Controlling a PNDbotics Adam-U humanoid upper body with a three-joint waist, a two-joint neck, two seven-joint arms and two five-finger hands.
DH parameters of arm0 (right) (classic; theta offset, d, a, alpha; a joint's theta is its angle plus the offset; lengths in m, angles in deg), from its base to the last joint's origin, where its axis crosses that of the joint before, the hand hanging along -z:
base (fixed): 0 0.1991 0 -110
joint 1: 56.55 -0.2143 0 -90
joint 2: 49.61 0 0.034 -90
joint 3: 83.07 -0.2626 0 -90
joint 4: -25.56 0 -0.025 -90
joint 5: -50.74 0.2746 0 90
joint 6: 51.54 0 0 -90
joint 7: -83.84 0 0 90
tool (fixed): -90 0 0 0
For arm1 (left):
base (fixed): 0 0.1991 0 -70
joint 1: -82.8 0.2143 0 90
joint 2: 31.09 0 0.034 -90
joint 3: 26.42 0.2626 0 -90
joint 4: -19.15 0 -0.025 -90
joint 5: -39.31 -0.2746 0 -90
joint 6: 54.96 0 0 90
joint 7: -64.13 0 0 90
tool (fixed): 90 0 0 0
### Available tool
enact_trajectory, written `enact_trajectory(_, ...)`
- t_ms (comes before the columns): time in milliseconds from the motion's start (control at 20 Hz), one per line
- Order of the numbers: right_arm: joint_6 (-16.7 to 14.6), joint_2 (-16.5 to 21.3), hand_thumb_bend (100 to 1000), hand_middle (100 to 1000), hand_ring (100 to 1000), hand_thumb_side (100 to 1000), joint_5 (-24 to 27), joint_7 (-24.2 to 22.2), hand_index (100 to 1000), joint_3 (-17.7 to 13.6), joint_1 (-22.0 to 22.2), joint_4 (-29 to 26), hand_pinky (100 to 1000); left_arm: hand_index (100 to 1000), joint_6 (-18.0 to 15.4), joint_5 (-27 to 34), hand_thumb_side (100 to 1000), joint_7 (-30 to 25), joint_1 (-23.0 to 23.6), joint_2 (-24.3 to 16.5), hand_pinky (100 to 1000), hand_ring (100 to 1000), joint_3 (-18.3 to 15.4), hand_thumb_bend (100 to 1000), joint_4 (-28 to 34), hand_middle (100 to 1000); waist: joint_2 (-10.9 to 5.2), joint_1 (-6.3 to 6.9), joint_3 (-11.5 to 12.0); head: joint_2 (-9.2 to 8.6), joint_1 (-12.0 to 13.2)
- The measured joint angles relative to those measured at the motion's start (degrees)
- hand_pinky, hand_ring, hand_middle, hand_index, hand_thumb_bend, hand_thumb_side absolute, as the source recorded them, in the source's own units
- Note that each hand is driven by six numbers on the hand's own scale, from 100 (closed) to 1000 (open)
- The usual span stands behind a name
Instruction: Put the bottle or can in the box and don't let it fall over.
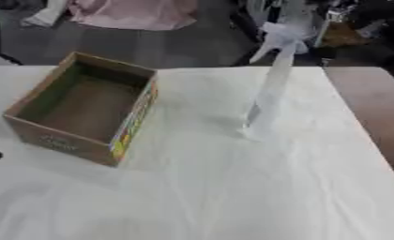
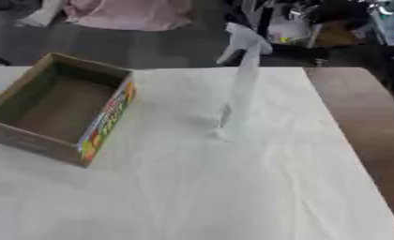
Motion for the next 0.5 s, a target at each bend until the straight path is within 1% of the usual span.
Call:
enact_trajectory(350,-0.4,-1.8,100,917,1000,583,-1.0,0.4,970,0.4,-0.3,0.9,863,903,0.0,0.1,779,0.0,0.0,0.0,606,678,0.0,111,0.0,668,0.0,0.02,0.4,-0.11,-0.3)
enact_trajectory(500,-0.5,-2.0,100,917,1000,587,-1.5,0.5,970,0.4,-0.3,1.2,863,903,0.0,0.1,780,0.0,-0.1,0.0,606,678,0.0,111,0.0,668,0.0,-0.01,0.6,-0.64,-0.7)
